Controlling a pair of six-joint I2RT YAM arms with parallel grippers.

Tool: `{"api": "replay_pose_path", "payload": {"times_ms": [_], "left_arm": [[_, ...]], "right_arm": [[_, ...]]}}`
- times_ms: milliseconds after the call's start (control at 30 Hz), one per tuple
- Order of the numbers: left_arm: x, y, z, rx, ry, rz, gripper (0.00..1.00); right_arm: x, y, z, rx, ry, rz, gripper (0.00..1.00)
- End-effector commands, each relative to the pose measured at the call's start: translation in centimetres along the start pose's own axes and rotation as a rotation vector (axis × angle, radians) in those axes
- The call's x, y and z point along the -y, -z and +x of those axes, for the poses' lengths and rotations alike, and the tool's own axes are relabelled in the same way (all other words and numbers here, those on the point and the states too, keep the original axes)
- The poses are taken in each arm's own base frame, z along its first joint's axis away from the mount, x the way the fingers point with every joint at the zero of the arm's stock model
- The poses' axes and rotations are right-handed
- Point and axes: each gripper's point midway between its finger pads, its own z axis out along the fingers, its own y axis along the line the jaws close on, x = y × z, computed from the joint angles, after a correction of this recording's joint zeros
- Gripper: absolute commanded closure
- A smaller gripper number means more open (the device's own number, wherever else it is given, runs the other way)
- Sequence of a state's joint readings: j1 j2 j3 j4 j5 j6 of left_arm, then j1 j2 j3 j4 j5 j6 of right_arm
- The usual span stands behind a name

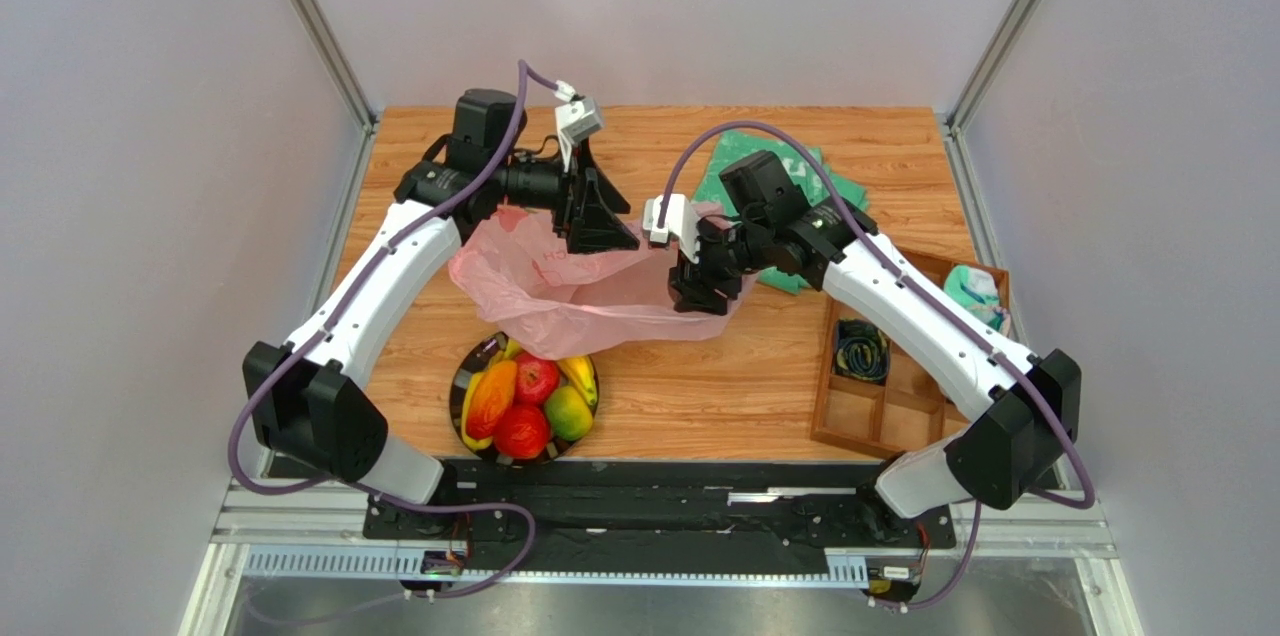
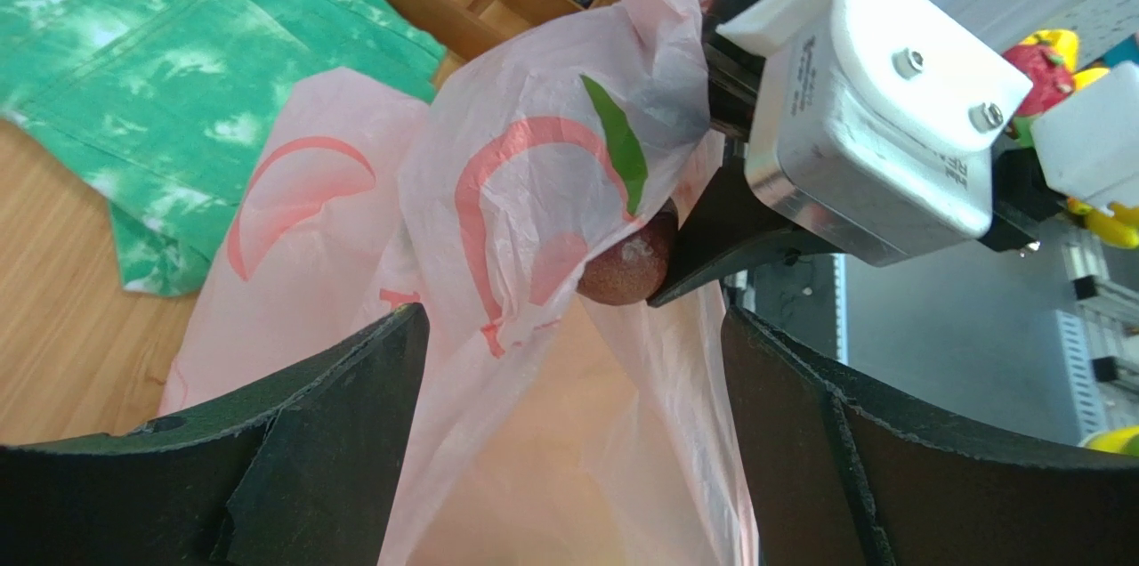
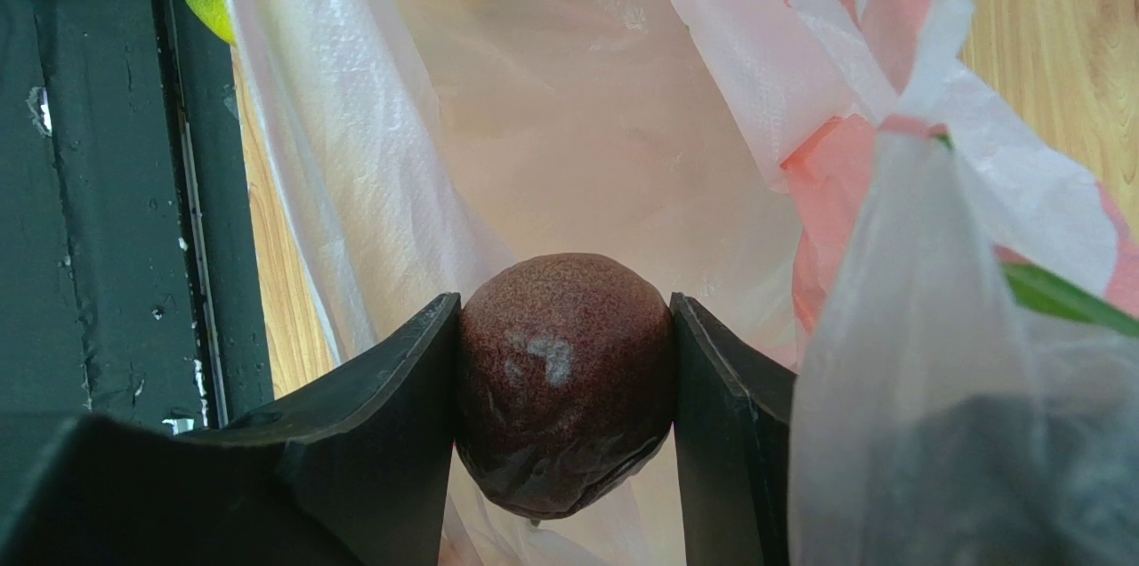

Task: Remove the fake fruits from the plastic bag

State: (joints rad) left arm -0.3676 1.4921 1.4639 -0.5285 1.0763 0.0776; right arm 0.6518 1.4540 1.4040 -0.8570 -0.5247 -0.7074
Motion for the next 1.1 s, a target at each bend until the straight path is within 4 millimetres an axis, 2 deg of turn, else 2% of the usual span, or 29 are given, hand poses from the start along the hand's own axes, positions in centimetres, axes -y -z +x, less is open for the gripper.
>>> {"api": "replay_pose_path", "payload": {"times_ms": [0,133,267,367,400,467,500,567,600,800,933,1067], "left_arm": [[0.6,0.2,-0.9,0.030,-0.162,-0.030,0.12],[-0.1,-0.9,-0.3,0.014,-0.159,-0.020,0.14],[-2.1,-2.5,0.2,0.018,-0.159,-0.064,0.16],[-3.2,-3.4,-0.5,0.043,-0.139,-0.061,0.25],[-3.3,-3.6,-0.7,0.050,-0.112,-0.055,0.38],[-3.4,-4.0,-1.4,0.067,-0.107,-0.032,0.54],[-3.3,-4.1,-1.5,0.072,-0.077,-0.025,0.74],[-2.8,-4.1,-2.2,0.089,-0.075,0.004,0.94],[-2.3,-4.0,-2.6,0.103,-0.068,0.020,1.00],[1.8,-2.8,-4.1,0.139,-0.051,0.139,1.00],[2.5,-2.3,-4.6,0.149,-0.048,0.143,1.00],[1.9,-1.7,-5.0,0.167,-0.025,0.140,1.00]], "right_arm": [[0.6,0.5,-2.2,0.054,-0.018,0.016,0.71],[0.8,0.4,-2.4,0.053,-0.025,0.013,0.71],[0.7,0.5,-3.0,0.063,-0.021,0.003,0.71],[0.6,0.4,-2.9,0.057,-0.026,-0.004,0.71],[0.5,0.3,-2.8,0.052,-0.028,-0.007,0.71],[0.4,0.1,-2.6,0.045,-0.034,-0.013,0.71],[0.4,-0.1,-2.4,0.040,-0.038,-0.015,0.71],[0.4,-0.4,-2.0,0.028,-0.044,-0.015,0.71],[0.4,-0.5,-1.8,0.023,-0.046,-0.013,0.71],[1.3,-1.8,0.1,-0.036,-0.070,0.017,0.72],[1.6,-2.4,0.4,-0.045,-0.086,0.018,0.72],[2.6,-2.8,0.9,-0.077,-0.106,0.055,0.72]]}}
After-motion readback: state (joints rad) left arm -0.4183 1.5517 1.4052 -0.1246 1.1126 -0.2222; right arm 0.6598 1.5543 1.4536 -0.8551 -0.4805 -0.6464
